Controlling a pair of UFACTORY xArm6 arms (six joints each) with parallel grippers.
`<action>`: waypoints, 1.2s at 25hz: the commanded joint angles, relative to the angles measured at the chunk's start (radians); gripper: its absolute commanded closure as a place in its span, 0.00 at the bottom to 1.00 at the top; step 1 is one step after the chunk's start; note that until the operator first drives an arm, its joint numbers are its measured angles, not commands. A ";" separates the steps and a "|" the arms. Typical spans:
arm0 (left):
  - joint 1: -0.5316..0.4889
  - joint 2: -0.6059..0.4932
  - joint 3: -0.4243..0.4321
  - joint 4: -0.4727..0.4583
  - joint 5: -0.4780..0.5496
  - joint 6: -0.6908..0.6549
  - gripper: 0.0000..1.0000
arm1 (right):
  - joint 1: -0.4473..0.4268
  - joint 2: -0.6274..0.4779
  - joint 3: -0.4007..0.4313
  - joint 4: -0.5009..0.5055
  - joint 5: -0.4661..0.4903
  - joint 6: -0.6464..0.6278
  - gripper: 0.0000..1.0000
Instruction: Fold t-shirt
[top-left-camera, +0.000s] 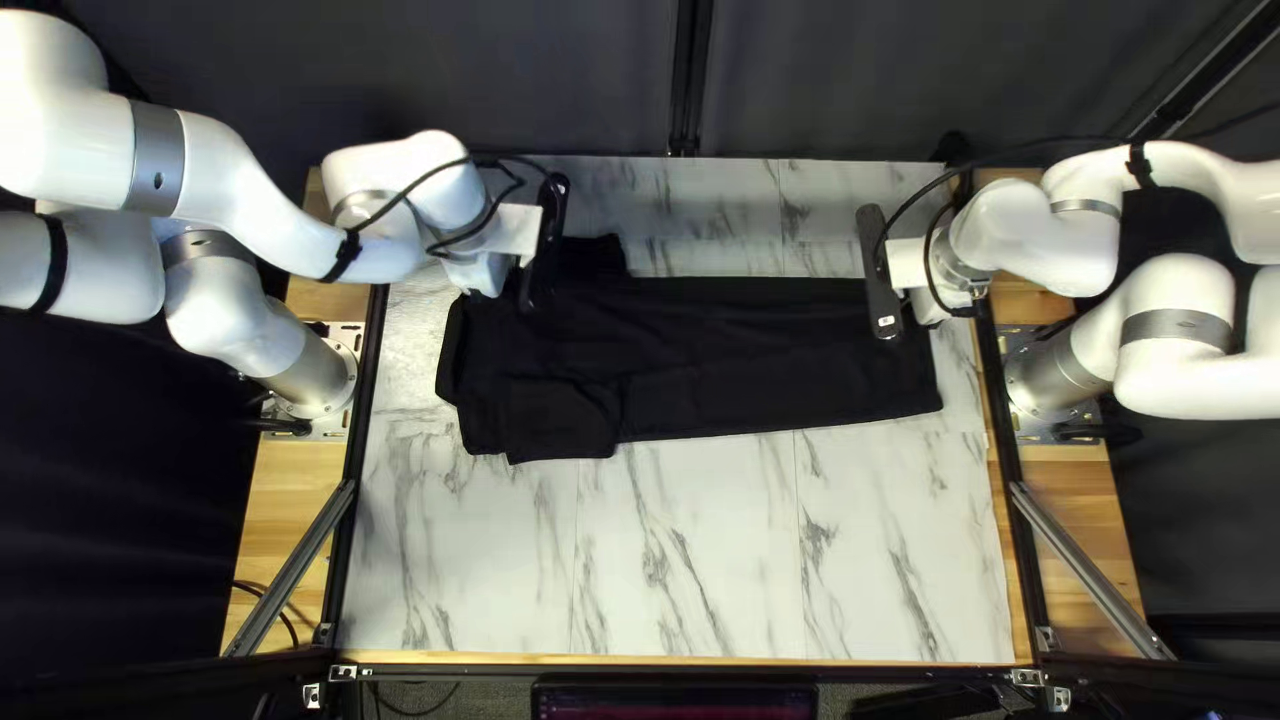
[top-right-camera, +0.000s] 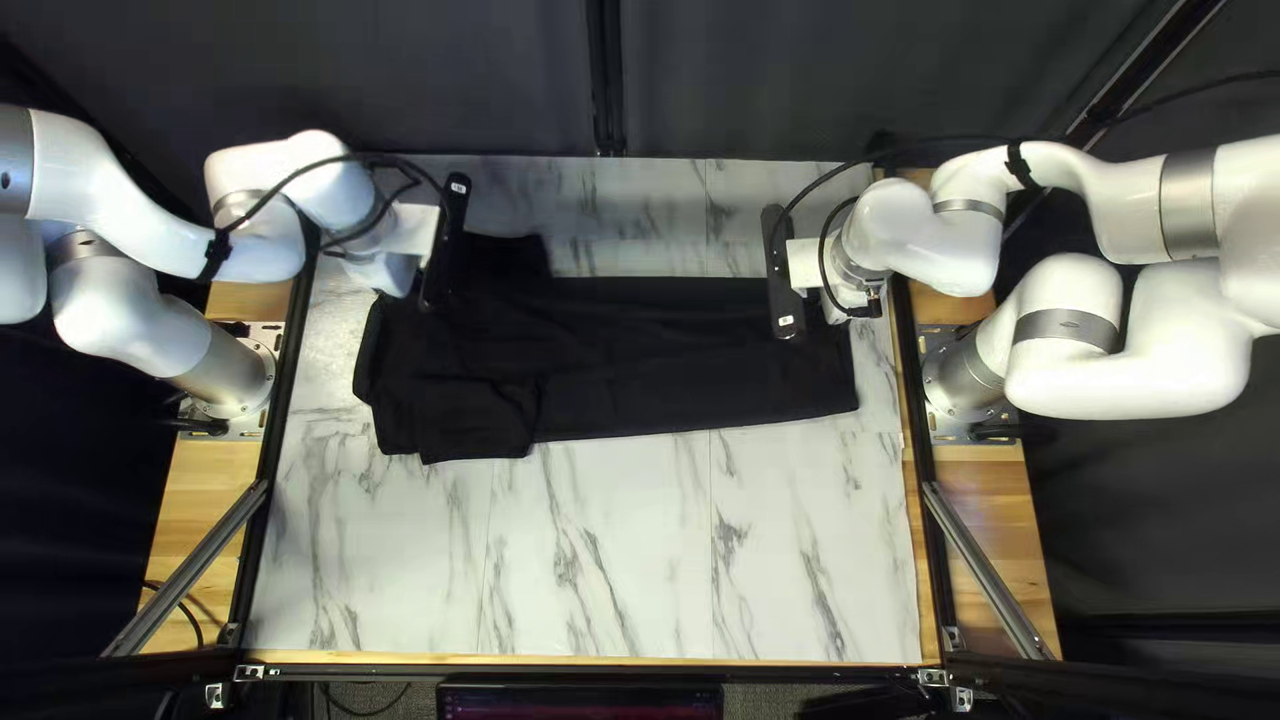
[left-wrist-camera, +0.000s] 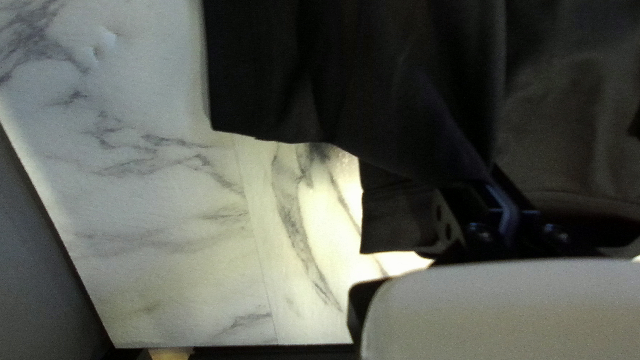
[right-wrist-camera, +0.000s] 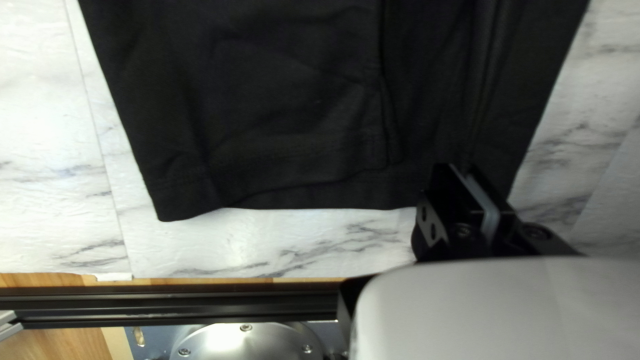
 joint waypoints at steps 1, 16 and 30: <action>-0.046 0.025 -0.016 0.038 0.014 -0.068 0.96 | 0.004 0.023 0.002 0.007 -0.023 -0.001 1.00; -0.153 0.099 -0.040 0.090 0.031 -0.206 0.93 | 0.018 0.055 0.003 0.030 -0.052 -0.006 1.00; -0.206 0.103 -0.059 0.080 0.066 -0.242 0.00 | 0.052 0.012 0.017 0.050 -0.028 0.009 0.00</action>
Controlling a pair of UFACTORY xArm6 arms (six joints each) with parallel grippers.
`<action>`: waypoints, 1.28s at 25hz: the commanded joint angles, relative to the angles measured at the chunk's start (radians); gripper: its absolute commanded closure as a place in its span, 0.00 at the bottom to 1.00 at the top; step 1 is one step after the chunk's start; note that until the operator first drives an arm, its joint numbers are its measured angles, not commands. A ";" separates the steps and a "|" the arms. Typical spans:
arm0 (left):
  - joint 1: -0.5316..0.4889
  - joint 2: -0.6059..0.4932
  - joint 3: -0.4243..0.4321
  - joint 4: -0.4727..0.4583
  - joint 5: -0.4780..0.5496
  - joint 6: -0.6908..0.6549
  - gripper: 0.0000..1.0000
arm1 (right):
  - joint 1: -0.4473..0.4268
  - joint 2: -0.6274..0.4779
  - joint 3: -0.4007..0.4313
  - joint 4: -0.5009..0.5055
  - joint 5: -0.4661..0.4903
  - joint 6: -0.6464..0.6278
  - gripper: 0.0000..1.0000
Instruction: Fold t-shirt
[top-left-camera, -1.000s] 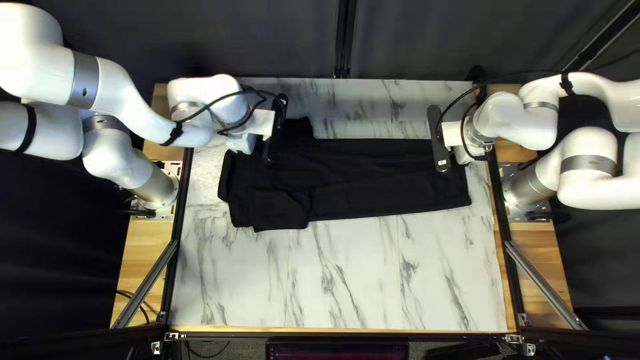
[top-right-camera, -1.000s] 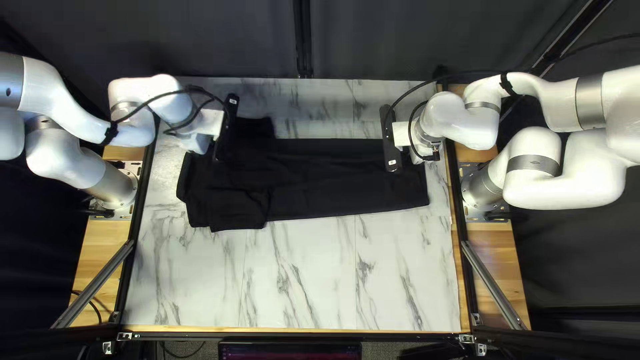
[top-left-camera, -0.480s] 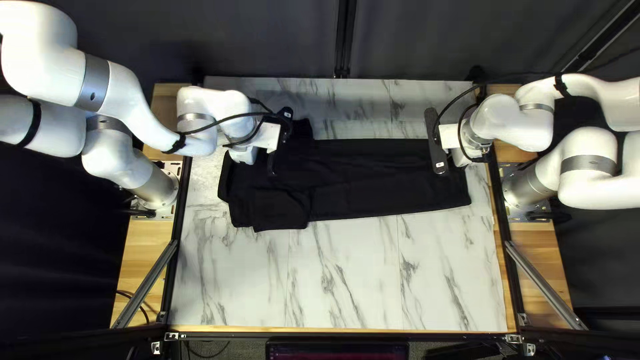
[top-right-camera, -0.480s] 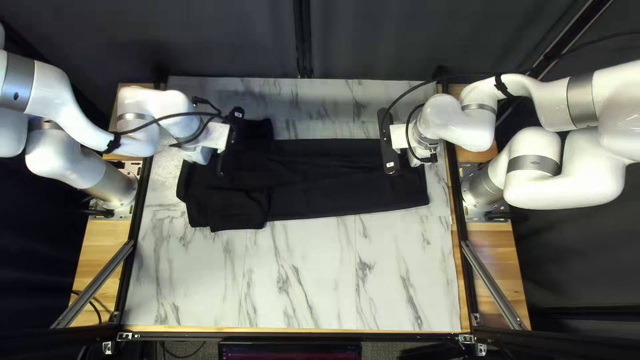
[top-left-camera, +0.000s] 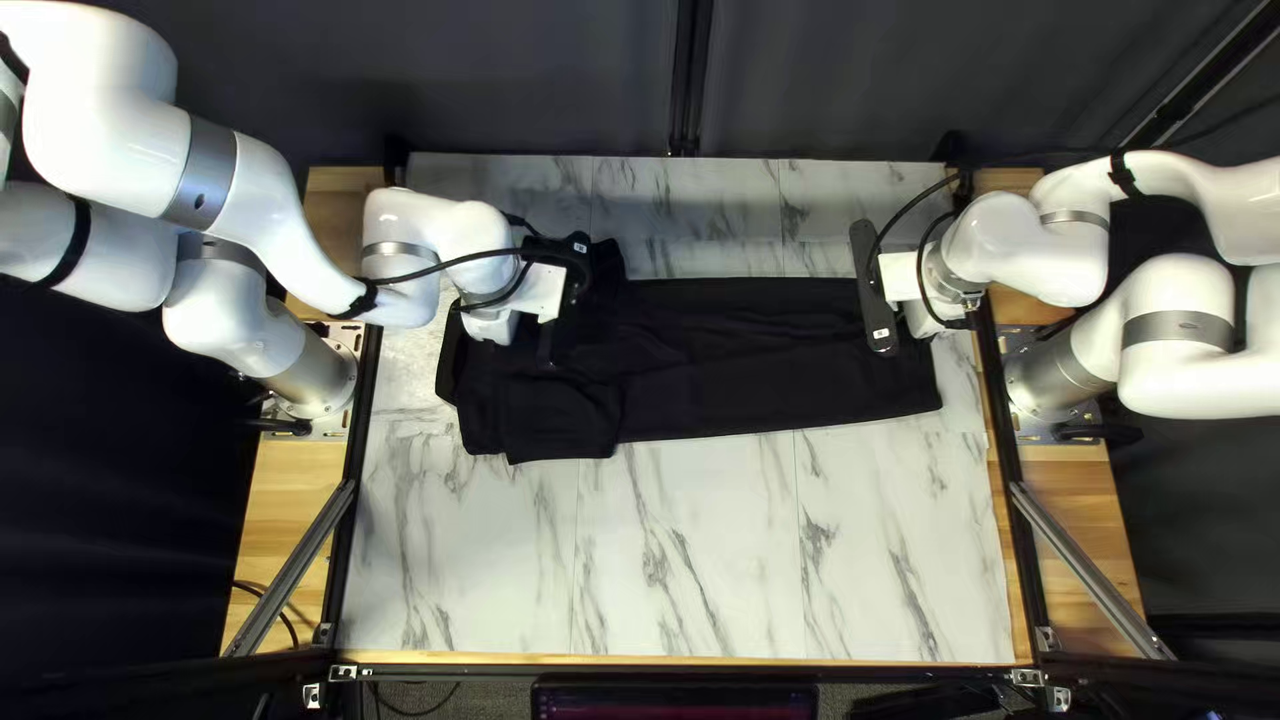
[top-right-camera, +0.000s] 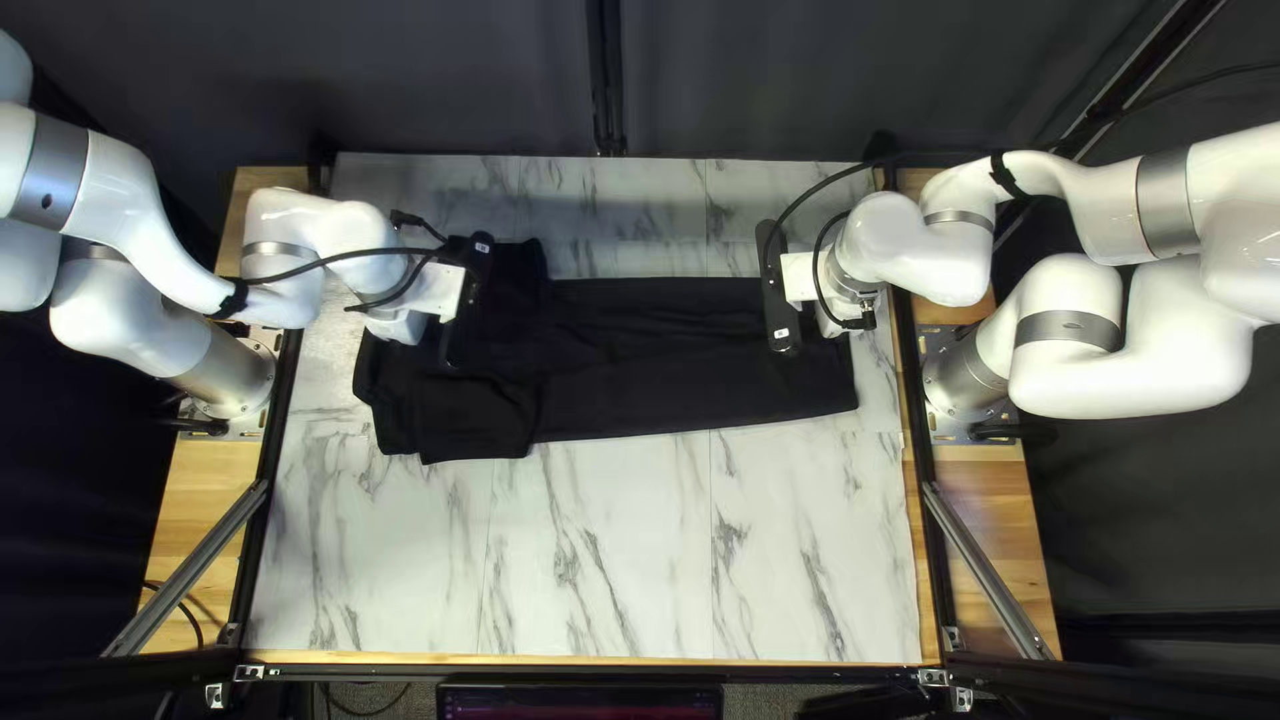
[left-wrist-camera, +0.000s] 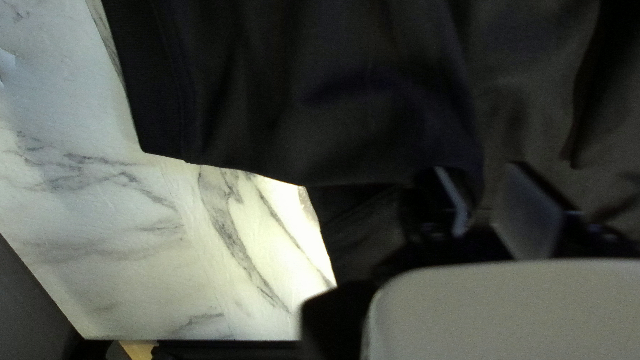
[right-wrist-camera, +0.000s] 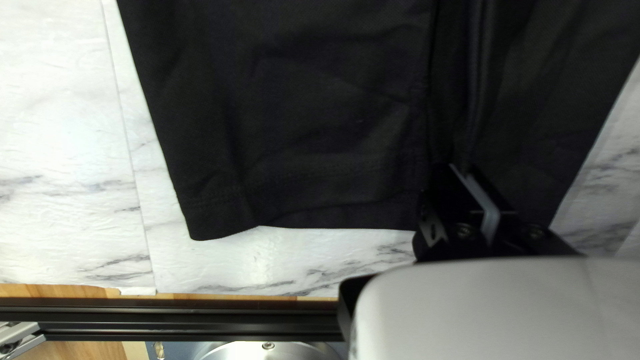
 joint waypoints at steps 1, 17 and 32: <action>-0.017 -0.021 -0.009 0.000 0.031 -0.013 0.00 | 0.016 -0.046 0.007 0.009 0.034 0.009 0.00; 0.017 -0.166 -0.092 0.046 0.209 -0.045 0.00 | 0.025 -0.049 -0.066 -0.008 0.086 0.014 0.00; 0.041 0.025 -0.082 0.101 0.086 -0.129 0.00 | 0.025 -0.024 -0.060 0.001 0.051 0.001 0.00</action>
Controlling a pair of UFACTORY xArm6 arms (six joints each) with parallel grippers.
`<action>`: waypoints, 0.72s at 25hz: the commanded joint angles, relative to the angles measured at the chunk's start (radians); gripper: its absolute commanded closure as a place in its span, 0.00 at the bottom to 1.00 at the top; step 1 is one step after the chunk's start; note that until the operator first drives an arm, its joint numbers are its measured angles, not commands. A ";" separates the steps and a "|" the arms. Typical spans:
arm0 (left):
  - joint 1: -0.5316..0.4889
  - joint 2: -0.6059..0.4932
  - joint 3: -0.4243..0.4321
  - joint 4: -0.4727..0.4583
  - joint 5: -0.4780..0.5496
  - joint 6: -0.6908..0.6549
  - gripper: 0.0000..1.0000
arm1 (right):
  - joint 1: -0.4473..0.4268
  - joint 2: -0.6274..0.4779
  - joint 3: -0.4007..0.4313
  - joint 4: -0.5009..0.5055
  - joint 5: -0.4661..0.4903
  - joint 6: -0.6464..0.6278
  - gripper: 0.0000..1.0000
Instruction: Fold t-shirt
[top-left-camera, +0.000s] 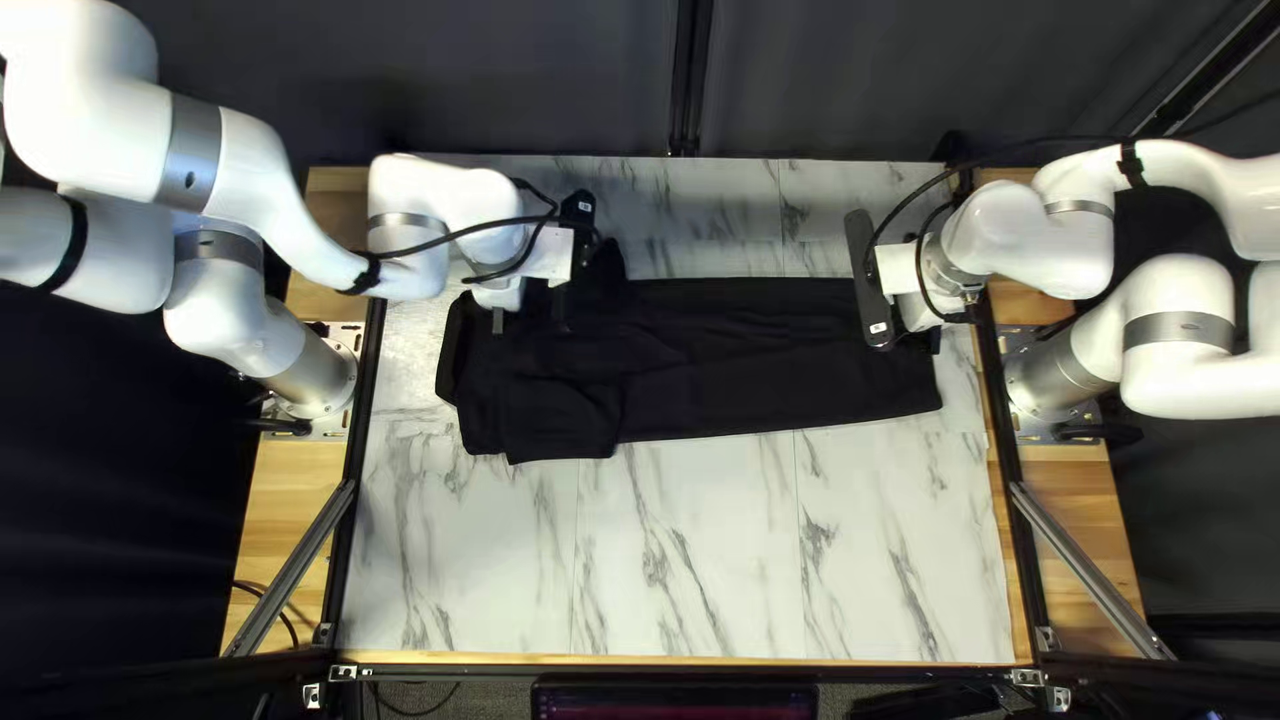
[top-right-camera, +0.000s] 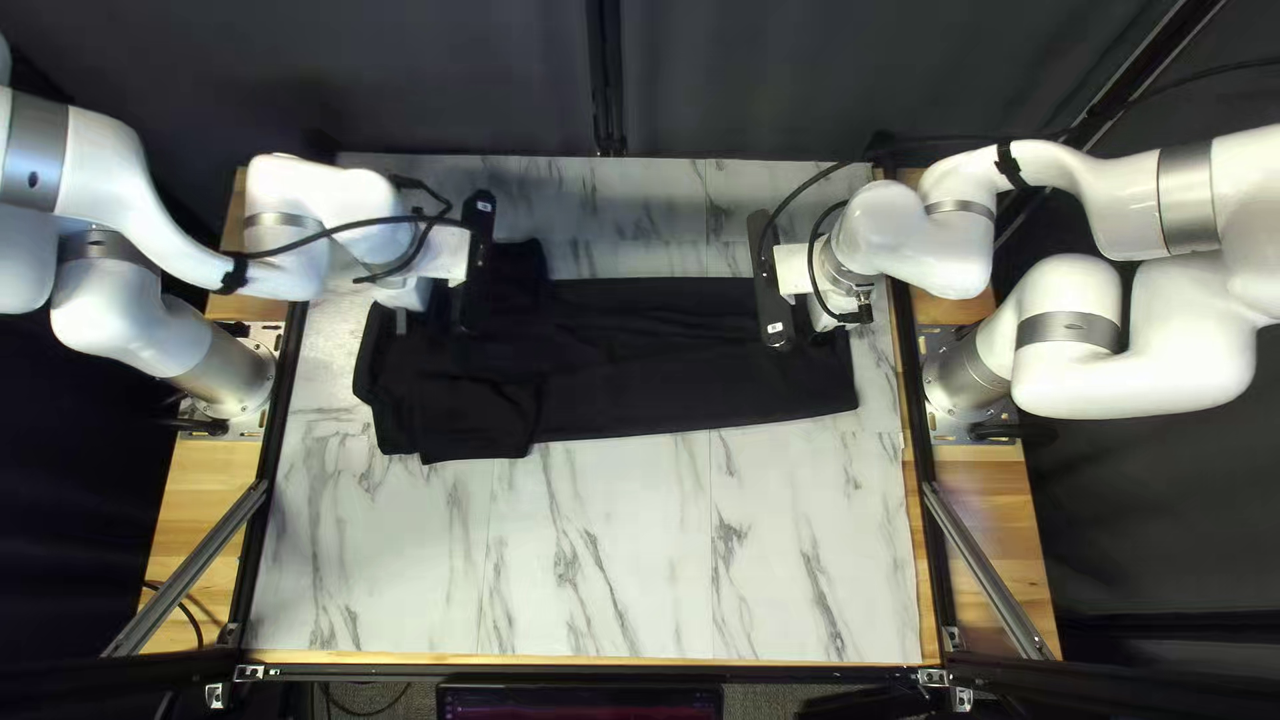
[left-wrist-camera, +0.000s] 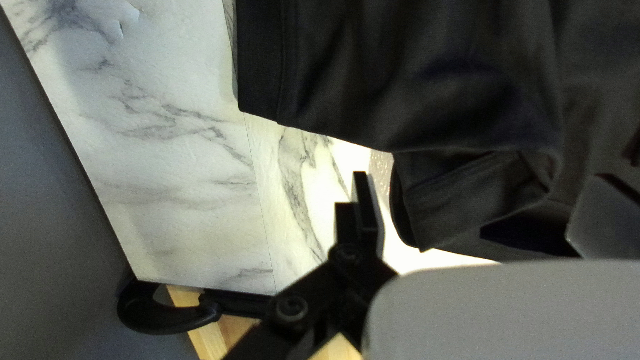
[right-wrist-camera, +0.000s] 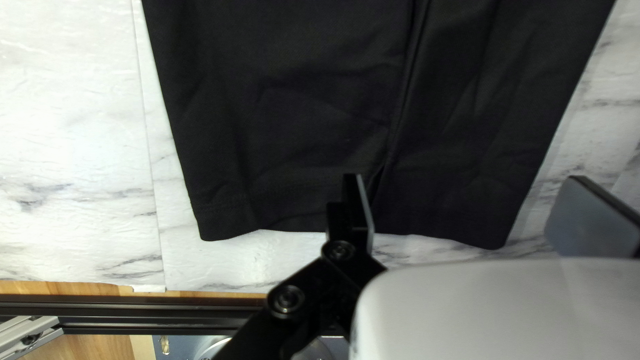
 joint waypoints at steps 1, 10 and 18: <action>-0.033 0.029 0.005 -0.011 -0.020 -0.048 0.00 | -0.001 -0.001 0.005 0.001 -0.006 -0.002 0.00; -0.033 0.038 0.015 -0.091 -0.047 -0.089 0.00 | -0.003 -0.006 0.017 0.004 -0.015 -0.003 0.00; -0.047 -0.017 0.002 -0.130 -0.006 -0.079 0.00 | -0.010 -0.010 0.015 0.011 -0.015 -0.018 0.00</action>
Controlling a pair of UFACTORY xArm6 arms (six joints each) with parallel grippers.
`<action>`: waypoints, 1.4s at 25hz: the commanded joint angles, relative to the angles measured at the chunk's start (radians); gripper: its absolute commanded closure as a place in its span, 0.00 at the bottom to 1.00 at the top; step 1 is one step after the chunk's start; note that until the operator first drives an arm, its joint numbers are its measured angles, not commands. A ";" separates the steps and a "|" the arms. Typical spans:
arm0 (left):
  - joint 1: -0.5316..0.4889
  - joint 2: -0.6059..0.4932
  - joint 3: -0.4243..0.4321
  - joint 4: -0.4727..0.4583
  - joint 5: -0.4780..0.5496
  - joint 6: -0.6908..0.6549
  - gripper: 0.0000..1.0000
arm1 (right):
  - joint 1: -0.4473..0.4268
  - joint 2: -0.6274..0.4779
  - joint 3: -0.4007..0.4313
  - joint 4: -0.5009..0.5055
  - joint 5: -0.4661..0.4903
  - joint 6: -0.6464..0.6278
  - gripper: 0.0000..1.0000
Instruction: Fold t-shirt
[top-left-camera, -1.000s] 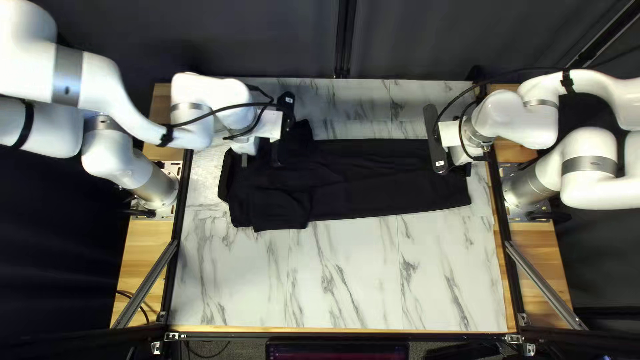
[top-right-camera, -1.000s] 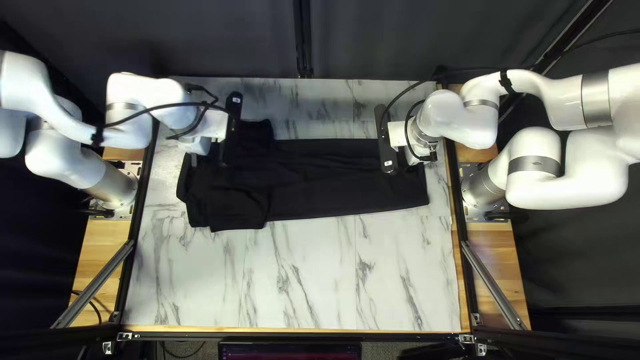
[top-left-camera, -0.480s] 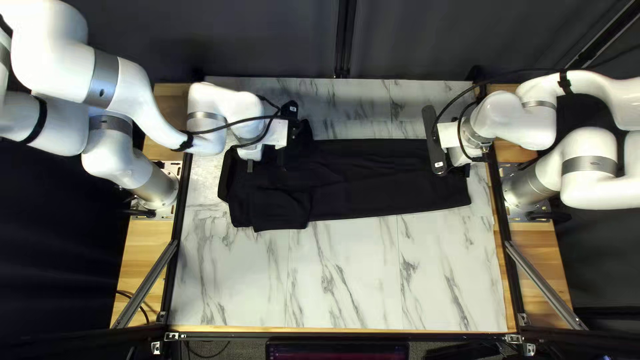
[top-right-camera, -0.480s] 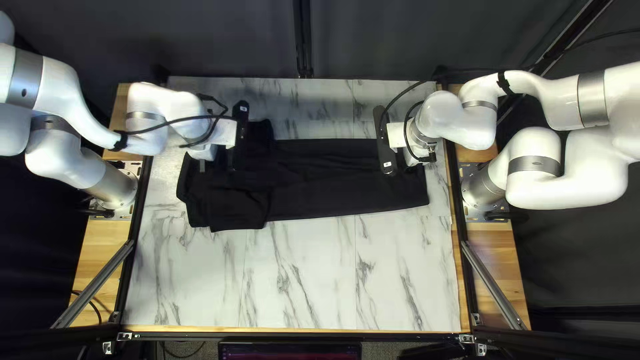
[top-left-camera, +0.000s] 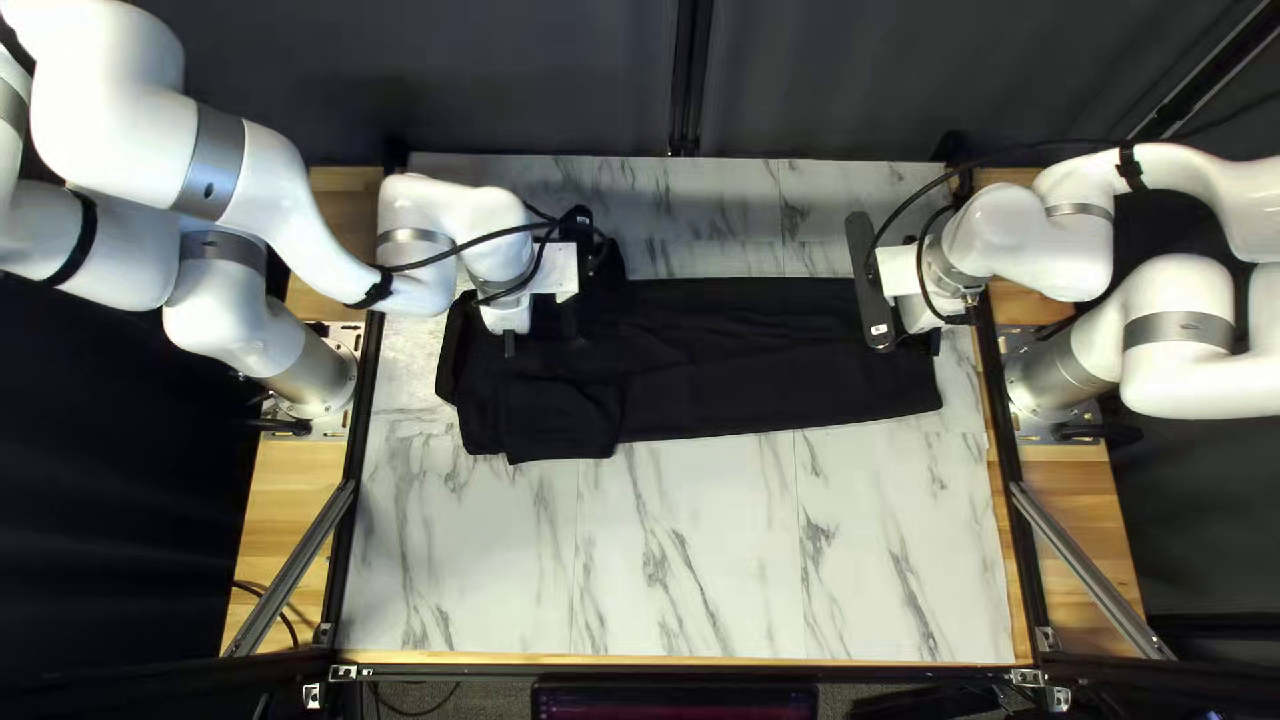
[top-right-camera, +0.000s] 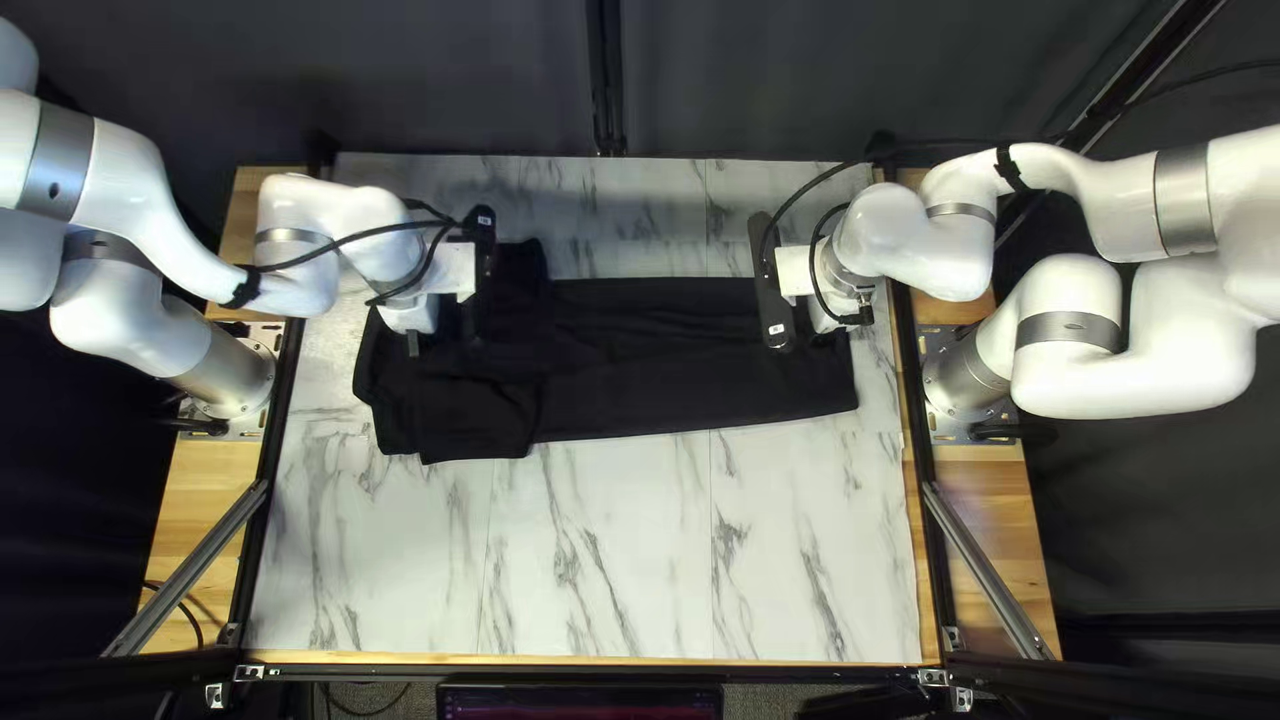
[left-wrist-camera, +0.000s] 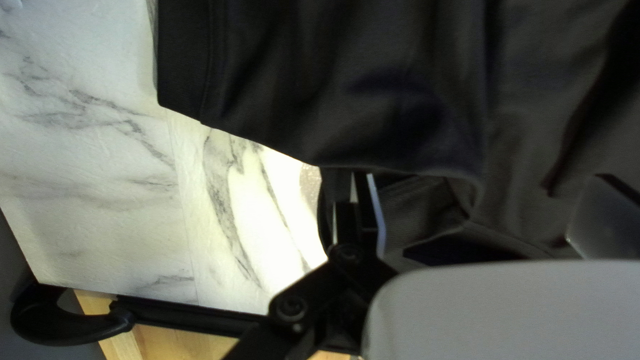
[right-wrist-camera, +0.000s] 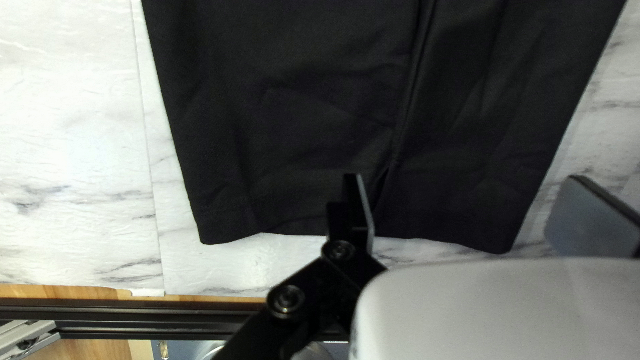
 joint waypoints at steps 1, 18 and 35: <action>-0.006 -0.039 0.002 -0.004 0.023 0.004 0.00 | 0.000 -0.001 0.000 0.001 0.001 -0.002 0.00; -0.029 -0.072 0.004 -0.008 0.020 0.002 0.00 | -0.108 -0.271 -0.291 0.129 0.520 -0.119 0.00; 0.007 -0.165 -0.064 -0.027 0.190 0.036 0.00 | -0.077 -0.400 -0.546 0.080 0.821 0.077 0.00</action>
